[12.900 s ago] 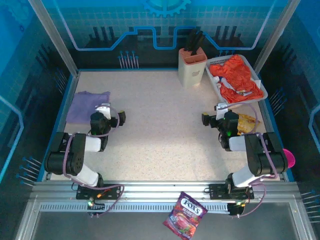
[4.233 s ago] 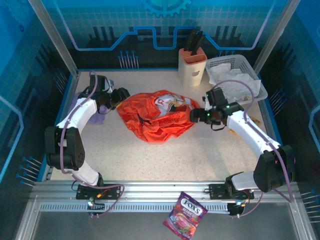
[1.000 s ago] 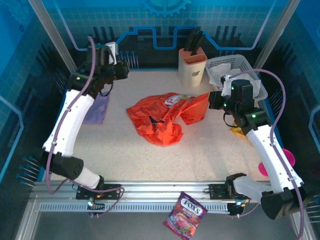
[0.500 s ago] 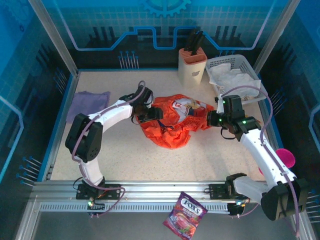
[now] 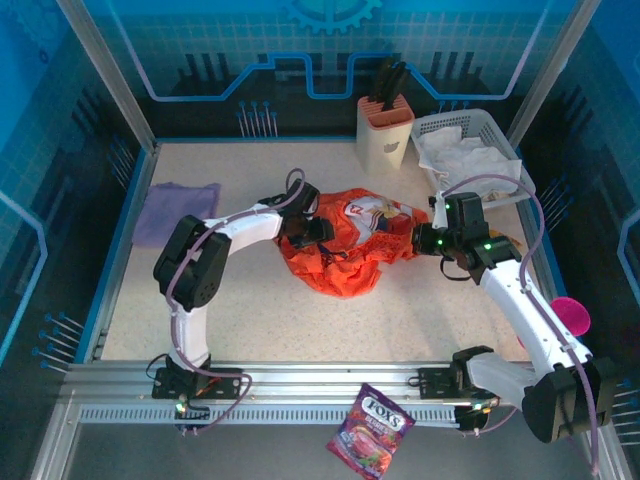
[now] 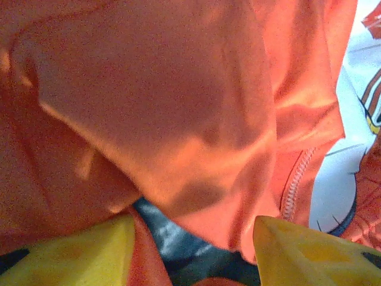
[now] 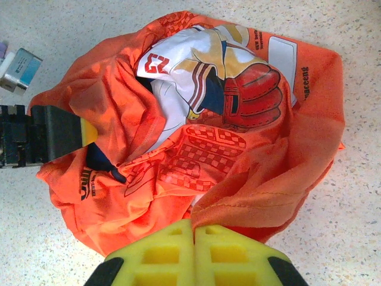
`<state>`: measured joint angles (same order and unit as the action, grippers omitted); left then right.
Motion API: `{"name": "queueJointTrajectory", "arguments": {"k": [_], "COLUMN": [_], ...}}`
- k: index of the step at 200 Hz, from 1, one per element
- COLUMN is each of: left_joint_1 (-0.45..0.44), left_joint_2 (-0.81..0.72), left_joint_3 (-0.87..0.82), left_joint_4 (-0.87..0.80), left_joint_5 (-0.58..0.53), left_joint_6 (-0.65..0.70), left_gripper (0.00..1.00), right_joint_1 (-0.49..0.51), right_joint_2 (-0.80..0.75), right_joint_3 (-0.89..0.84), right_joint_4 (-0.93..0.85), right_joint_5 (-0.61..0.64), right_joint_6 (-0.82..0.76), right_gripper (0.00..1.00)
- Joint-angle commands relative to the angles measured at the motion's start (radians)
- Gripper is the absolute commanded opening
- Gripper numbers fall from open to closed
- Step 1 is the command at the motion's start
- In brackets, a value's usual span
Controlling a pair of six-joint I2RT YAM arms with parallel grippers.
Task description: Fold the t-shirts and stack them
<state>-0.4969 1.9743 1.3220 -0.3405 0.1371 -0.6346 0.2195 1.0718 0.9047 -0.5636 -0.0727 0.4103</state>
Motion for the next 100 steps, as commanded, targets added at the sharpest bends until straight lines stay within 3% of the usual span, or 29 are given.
{"name": "queueJointTrajectory", "arguments": {"k": [1,44,80,100], "left_joint_1": [-0.007,-0.007,-0.006,-0.007], "left_joint_2": [0.037,0.055,0.084,0.091], "left_joint_3": [0.041,0.066,0.100,0.105], "left_joint_4": [0.032,0.055,0.055,0.059], "left_joint_5": [-0.021,-0.042,-0.050,-0.052], "left_joint_6": [-0.028,-0.029,-0.025,-0.030], "left_gripper": [0.54,0.49,0.38,0.19], "right_joint_1": [-0.015,-0.014,-0.015,-0.015], "right_joint_2": [-0.001,-0.009,-0.009,-0.010], "right_joint_3": [-0.001,-0.001,-0.006,-0.005], "right_joint_4": [0.008,0.000,0.004,0.003], "right_joint_5": [-0.020,-0.013,-0.016,-0.016], "right_joint_6": [0.006,0.001,0.002,0.002], "right_gripper": [0.00,0.00,0.00,0.00]}}
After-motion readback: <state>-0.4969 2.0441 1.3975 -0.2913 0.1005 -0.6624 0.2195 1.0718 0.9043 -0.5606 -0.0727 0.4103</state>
